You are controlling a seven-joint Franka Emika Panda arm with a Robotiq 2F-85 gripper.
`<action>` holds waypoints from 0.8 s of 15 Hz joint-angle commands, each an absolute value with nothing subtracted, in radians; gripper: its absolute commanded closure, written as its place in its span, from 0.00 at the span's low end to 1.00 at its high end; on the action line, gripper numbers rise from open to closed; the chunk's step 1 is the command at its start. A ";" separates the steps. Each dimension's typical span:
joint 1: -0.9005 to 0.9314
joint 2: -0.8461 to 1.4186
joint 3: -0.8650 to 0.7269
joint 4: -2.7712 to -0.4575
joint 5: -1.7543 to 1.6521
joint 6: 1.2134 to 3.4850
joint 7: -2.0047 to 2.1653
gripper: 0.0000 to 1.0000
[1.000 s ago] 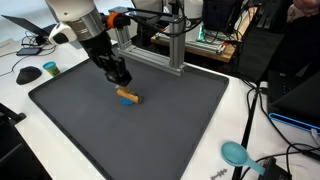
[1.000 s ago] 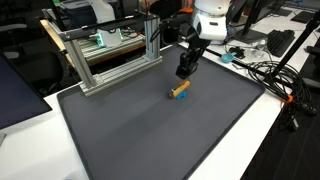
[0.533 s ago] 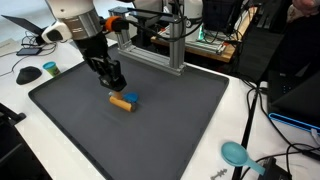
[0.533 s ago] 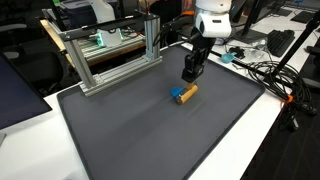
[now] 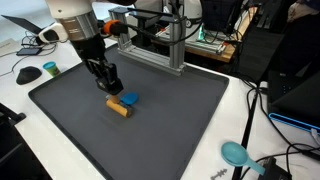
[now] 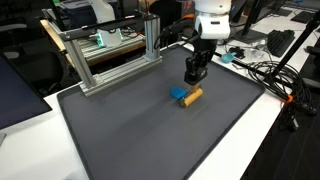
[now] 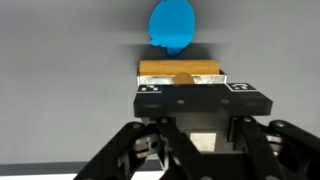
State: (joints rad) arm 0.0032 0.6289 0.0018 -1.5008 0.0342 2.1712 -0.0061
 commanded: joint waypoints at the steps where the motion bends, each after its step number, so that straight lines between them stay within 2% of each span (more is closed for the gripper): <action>1: -0.026 0.566 -0.003 -1.573 0.110 2.156 0.096 0.78; 12: 0.017 0.418 -0.082 -1.697 0.166 2.101 0.595 0.78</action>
